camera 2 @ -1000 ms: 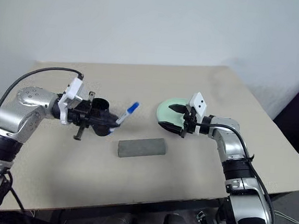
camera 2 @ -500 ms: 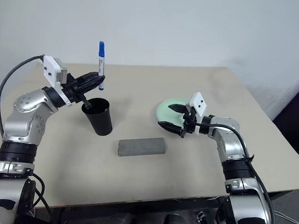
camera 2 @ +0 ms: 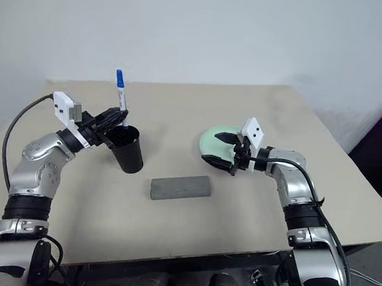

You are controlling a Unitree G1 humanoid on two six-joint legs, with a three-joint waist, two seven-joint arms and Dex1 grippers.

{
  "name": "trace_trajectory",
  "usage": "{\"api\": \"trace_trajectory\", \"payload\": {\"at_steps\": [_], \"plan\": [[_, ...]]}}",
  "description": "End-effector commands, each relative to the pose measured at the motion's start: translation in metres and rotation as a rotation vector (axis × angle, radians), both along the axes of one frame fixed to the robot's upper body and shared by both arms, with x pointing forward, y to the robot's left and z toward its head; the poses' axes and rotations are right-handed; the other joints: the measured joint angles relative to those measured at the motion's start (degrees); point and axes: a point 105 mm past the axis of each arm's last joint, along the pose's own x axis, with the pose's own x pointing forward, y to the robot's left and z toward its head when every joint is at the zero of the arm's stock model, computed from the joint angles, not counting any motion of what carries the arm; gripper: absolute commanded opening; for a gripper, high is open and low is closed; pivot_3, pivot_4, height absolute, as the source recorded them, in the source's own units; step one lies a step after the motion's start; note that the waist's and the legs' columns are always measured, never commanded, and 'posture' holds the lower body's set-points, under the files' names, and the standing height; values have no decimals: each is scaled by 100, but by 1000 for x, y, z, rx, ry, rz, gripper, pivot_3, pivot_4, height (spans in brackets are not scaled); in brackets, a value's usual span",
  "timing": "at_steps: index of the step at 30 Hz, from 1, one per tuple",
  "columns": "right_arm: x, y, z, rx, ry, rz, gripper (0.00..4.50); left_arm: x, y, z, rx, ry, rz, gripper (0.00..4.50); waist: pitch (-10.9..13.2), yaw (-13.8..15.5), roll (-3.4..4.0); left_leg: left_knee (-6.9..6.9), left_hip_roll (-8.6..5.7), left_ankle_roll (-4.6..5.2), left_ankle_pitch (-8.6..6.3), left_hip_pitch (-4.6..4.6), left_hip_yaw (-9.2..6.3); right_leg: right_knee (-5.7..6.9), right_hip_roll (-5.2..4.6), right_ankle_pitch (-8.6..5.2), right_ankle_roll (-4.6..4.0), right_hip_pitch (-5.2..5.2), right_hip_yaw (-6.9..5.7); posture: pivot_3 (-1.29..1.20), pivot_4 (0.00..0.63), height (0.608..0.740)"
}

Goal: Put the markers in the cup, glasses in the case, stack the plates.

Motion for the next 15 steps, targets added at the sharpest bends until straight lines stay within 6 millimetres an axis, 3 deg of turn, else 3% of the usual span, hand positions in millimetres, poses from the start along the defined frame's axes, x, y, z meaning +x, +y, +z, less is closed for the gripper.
{"api": "trace_trajectory", "payload": {"at_steps": [1,13,15], "plan": [[0,1,17,24,-67,6,4439,1,4,8,-29,-36,14,92,0,3,0,0,0,0,0,0,-1,0,0,0,0,0,-1,0,0,740],[0,2,18,23,-68,11,4439,5,1,-2,-70,-18,15,92,-1,2,0,-1,0,0,0,2,0,0,-2,0,-2,2,-2,0,0,740],[0,1,18,23,-68,11,4439,6,-1,-2,-72,-19,9,840,-1,2,-1,-1,0,-2,1,3,-1,0,-3,0,-3,4,-2,0,0,740]]}}
